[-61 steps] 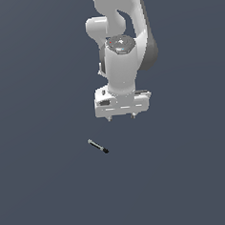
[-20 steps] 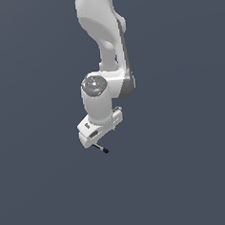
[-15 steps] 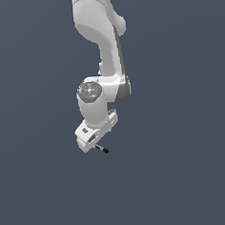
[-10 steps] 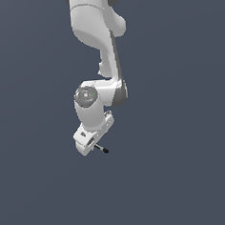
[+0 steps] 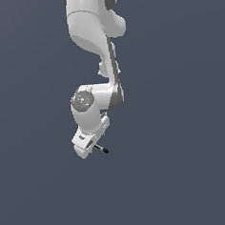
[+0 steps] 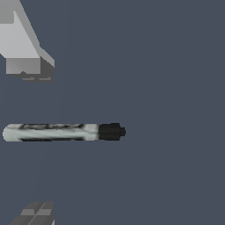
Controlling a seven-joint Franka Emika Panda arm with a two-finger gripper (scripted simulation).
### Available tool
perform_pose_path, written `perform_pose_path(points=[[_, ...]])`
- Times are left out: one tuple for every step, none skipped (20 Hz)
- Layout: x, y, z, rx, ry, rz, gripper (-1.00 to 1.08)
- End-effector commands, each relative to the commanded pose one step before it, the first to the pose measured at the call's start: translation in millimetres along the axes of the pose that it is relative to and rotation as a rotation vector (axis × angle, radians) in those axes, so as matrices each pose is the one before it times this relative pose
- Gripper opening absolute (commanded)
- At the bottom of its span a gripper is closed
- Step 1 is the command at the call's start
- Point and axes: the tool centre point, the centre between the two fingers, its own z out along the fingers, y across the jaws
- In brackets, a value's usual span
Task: Pick up the object and move it to a goal position.
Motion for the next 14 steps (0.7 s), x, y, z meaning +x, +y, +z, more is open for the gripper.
perform_pose_path(points=[[-0.57, 0.74, 1.13, -0.00006, 0.00047, -0.00953, 1.00], [-0.11, 0.07, 0.09, 0.00002, 0.00001, -0.00049, 1.00], [0.07, -0.30, -0.31, 0.00023, -0.00036, 0.00406, 1.00], [-0.02, 0.00, 0.36, 0.00000, 0.00000, 0.00000, 1.00], [-0.07, 0.01, 1.08, 0.00000, 0.00000, 0.00000, 1.00], [-0.11, 0.02, 1.79, 0.00000, 0.00000, 0.00000, 1.00], [0.13, -0.12, 2.47, -0.00003, 0.00002, -0.00049, 1.00], [-0.21, 0.02, 3.20, 0.00000, 0.00000, 0.00000, 1.00], [0.15, -0.19, 3.87, -0.00004, 0.00002, -0.00069, 1.00], [-0.03, -0.15, 4.56, -0.00003, 0.00001, -0.00049, 1.00], [-0.08, -0.16, 5.23, -0.00003, 0.00001, -0.00049, 1.00], [-0.13, -0.17, 5.82, -0.00003, 0.00001, -0.00049, 1.00], [-0.10, -0.16, 5.44, -0.00002, 0.00002, -0.00049, 1.00], [-0.03, -0.13, 4.66, -0.00003, 0.00002, -0.00049, 1.00]])
